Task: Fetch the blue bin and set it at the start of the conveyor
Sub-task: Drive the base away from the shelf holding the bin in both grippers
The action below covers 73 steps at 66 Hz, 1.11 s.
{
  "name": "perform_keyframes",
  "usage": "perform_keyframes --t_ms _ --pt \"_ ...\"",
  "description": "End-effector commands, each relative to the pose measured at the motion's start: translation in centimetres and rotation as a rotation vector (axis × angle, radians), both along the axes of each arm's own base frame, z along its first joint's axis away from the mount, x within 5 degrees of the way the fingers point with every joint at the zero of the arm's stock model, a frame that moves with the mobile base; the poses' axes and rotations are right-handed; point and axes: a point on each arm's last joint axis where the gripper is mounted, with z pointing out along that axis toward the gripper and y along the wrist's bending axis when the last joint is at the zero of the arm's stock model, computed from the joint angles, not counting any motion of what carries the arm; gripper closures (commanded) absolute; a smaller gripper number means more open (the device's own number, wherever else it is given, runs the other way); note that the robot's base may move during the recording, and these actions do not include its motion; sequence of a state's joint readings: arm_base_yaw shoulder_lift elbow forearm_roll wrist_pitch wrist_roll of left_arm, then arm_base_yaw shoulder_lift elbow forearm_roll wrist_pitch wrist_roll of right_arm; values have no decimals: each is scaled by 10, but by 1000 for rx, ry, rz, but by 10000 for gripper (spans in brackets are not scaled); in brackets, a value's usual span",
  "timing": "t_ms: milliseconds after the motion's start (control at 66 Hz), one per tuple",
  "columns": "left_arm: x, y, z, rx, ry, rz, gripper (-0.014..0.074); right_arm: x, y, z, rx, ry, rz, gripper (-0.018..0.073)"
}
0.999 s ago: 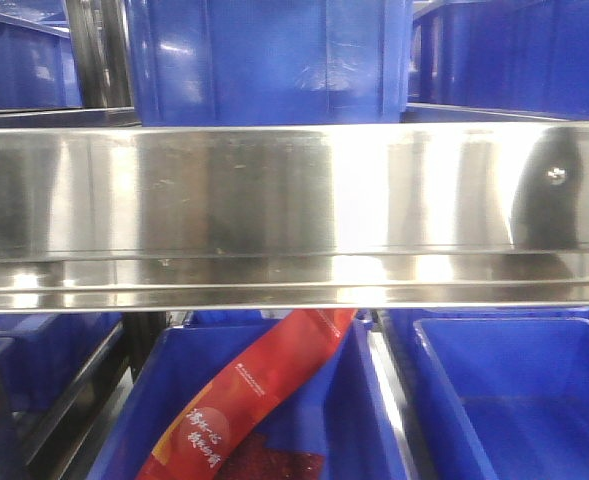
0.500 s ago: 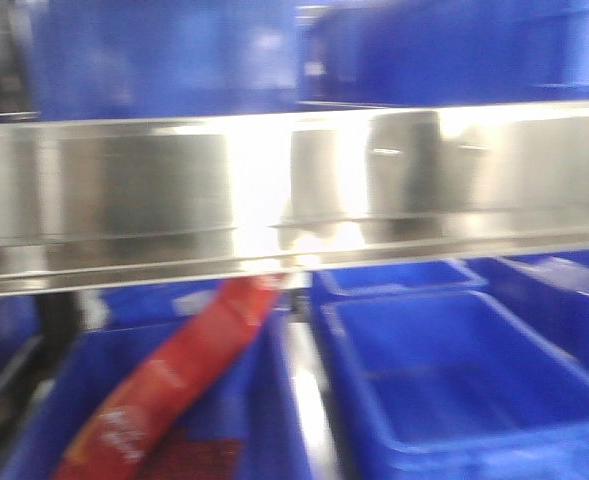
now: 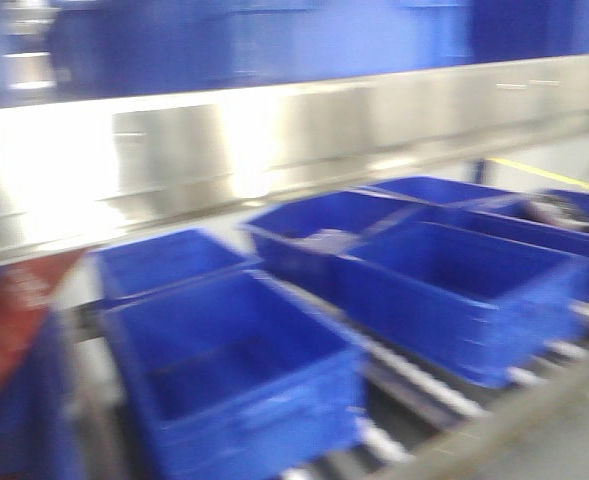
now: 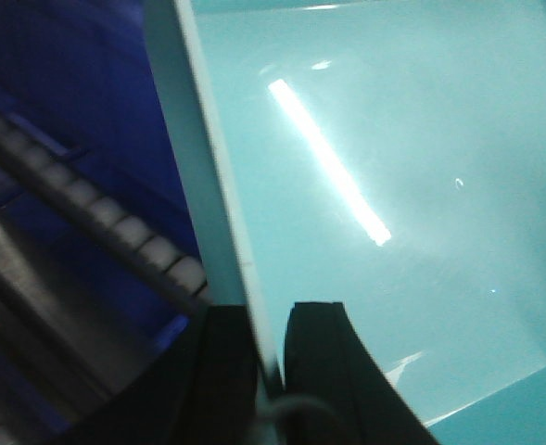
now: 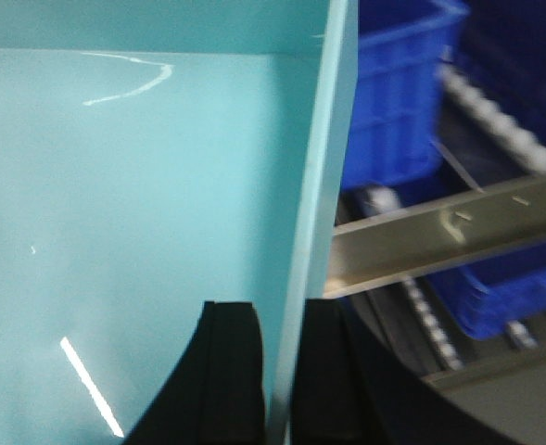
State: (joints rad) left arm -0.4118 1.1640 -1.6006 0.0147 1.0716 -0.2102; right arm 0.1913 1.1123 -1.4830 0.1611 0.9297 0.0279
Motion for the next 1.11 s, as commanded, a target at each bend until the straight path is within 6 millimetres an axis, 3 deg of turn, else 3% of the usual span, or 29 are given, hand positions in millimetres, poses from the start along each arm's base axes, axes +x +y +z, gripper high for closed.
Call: perform_keyframes --t_ms 0,1090 --pt "-1 10 5 78 -64 40 707 -4 -6 7 -49 -66 -28 711" --pt "-1 10 5 81 -65 42 707 -4 -6 7 -49 -66 -28 711"
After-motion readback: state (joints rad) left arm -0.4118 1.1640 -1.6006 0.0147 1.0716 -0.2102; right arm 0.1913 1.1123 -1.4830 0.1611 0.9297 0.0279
